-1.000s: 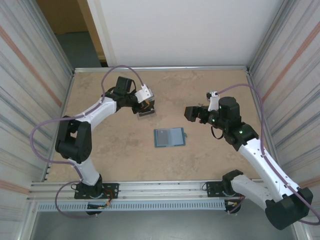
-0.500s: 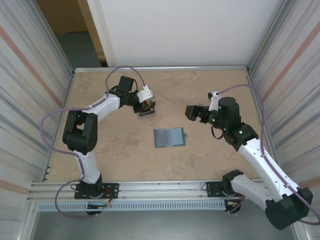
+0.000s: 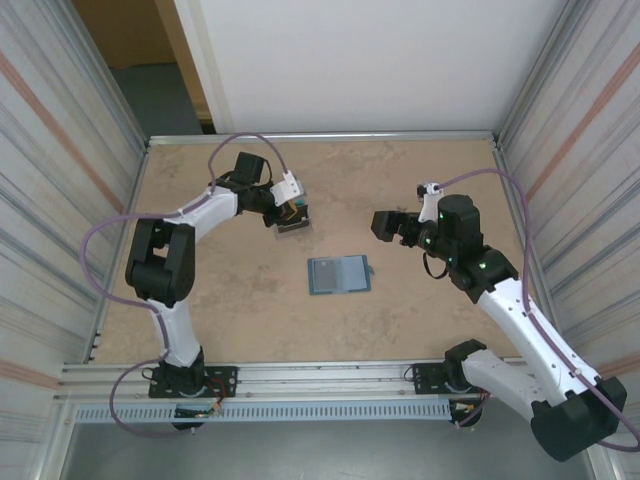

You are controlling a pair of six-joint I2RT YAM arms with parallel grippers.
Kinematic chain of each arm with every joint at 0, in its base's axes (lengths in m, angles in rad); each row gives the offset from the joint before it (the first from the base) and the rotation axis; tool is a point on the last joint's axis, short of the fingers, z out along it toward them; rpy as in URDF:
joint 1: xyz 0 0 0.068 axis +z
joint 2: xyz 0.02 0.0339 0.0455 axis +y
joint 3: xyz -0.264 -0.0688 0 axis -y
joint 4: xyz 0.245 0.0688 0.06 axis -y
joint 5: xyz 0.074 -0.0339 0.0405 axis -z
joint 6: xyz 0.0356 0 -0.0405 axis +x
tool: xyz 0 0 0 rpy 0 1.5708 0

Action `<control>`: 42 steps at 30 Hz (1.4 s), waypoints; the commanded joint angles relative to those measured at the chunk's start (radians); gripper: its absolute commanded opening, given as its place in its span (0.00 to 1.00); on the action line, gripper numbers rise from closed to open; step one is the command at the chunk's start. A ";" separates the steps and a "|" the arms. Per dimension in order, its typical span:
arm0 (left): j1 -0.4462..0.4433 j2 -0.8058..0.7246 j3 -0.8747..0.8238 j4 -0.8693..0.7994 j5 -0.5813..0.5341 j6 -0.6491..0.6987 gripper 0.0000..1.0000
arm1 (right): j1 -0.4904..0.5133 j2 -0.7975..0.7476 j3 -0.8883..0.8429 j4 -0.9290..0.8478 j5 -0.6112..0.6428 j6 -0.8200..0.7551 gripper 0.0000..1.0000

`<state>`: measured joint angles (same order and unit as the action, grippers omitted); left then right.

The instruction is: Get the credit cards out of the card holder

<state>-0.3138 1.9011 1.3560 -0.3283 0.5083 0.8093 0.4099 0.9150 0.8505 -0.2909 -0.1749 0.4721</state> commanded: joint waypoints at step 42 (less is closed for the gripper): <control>-0.008 -0.743 -0.522 0.348 -0.287 -0.629 0.97 | 0.464 0.648 0.307 -0.283 0.398 0.024 0.71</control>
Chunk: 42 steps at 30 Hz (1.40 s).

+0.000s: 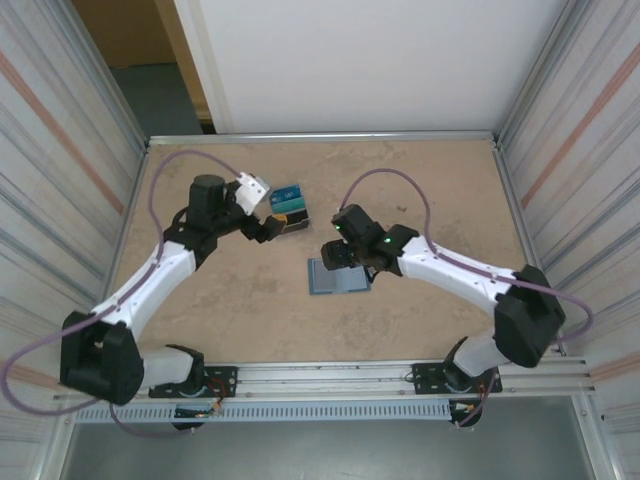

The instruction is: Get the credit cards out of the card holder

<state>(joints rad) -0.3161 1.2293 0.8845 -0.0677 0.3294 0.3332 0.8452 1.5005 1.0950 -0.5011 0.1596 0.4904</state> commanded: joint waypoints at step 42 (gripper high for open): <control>-0.001 -0.330 -0.255 0.148 -0.473 -0.515 0.99 | 0.027 0.388 0.081 -0.005 -0.121 0.050 0.52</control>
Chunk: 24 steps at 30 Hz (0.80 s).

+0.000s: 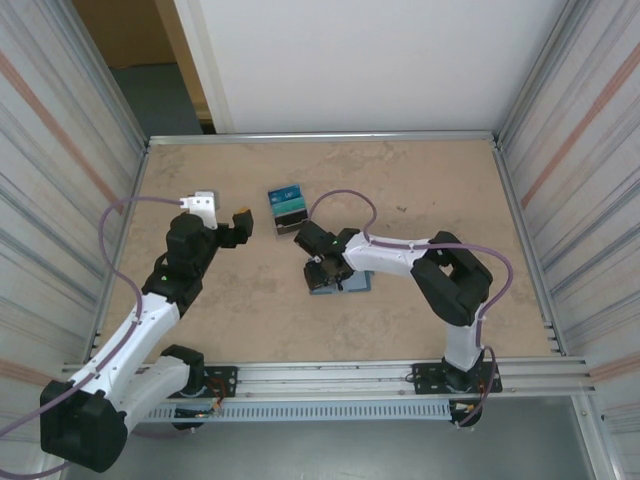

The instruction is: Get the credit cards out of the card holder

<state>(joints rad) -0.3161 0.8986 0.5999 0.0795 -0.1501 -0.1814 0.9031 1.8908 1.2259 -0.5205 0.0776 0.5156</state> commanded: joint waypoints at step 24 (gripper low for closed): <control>-0.194 -0.034 0.068 -0.010 -0.110 0.103 0.99 | 0.010 -0.104 -0.080 0.018 -0.058 -0.052 0.31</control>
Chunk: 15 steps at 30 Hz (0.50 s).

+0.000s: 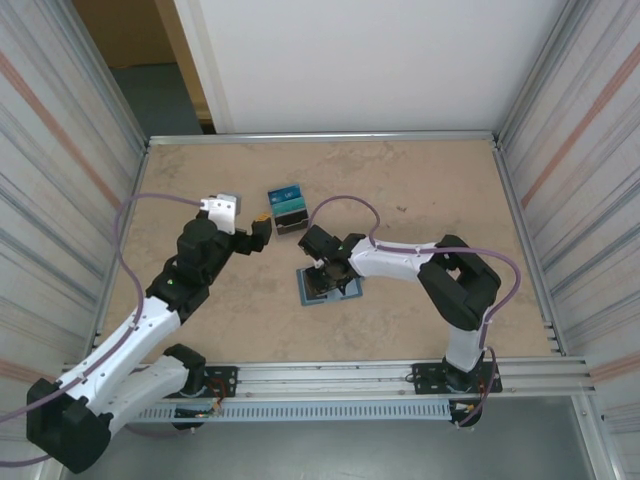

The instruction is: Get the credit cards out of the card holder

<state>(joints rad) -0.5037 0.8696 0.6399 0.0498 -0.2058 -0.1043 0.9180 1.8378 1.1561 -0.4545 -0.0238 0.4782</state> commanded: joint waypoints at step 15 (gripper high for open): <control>-0.013 0.018 0.044 0.004 -0.054 0.047 0.99 | -0.062 -0.142 -0.053 -0.115 0.223 0.075 0.42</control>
<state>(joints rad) -0.5064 0.8845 0.6510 0.0498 -0.2375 -0.0818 0.8783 1.7340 1.1336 -0.5251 0.1478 0.5076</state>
